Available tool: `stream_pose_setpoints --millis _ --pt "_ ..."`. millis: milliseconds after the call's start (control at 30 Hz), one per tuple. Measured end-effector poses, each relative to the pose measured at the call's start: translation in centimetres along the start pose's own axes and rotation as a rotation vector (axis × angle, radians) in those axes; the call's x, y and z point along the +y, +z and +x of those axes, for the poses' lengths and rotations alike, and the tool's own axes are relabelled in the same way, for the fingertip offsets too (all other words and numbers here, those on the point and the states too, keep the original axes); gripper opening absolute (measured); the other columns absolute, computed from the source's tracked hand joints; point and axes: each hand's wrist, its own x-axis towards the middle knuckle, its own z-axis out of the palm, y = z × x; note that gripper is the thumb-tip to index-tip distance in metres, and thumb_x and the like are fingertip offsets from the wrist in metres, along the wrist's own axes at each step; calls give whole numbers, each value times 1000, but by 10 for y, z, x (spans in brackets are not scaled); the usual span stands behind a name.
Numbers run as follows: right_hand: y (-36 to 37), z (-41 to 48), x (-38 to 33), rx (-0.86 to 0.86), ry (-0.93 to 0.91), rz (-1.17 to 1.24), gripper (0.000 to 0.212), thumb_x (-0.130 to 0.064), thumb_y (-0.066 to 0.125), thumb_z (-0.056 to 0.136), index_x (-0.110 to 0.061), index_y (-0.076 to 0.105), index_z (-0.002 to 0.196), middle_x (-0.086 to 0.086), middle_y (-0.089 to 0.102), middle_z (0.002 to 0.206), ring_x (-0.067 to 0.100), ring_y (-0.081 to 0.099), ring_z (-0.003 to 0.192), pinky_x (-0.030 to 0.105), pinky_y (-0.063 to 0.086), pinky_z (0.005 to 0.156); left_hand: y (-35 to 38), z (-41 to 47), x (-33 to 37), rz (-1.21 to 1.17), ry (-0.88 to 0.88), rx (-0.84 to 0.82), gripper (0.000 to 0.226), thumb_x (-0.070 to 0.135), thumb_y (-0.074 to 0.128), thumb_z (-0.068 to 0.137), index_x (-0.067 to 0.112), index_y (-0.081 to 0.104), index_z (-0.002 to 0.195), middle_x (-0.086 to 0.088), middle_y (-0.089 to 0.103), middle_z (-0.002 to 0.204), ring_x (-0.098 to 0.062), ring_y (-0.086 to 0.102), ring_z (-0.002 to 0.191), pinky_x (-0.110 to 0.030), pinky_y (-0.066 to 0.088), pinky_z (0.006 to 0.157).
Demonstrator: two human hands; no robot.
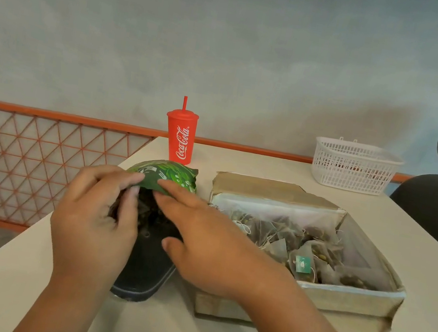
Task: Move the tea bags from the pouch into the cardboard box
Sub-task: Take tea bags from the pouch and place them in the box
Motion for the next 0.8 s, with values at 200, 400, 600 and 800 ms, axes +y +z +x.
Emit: stream_pose_setpoints --millis 200,400,600,800 --pt "-3 4 8 93 30 -38 70 -7 49 91 -26 14 148 -18 -4 155 22 27 137 40 32 110 -1 -1 16 -14 180 7 18 0 55 81 -3 69 91 -15 60 86 -17 54 80 -14 43 76" --pt "-15 2 16 204 28 76 73 -1 45 87 -32 16 147 -24 4 154 9 22 139 34 29 112 7 -11 31 -6 31 -535 19 16 48 81 18 67 78 6 63 73 -7 56 70 -18 46 59" --pt "-17 0 11 147 5 46 73 1 44 89 -32 16 147 -23 3 154 7 18 140 30 24 115 19 -15 16 293 -273 -687 30 19 52 87 18 61 116 -1 53 122 -21 51 107 -29 43 91" --pt "-15 -2 -1 57 -42 -27 74 2 43 88 -34 16 147 -26 0 153 4 17 139 25 26 112 21 -4 -6 403 -502 -819 54 27 51 88 31 31 138 -10 31 138 -32 34 126 -42 33 106"
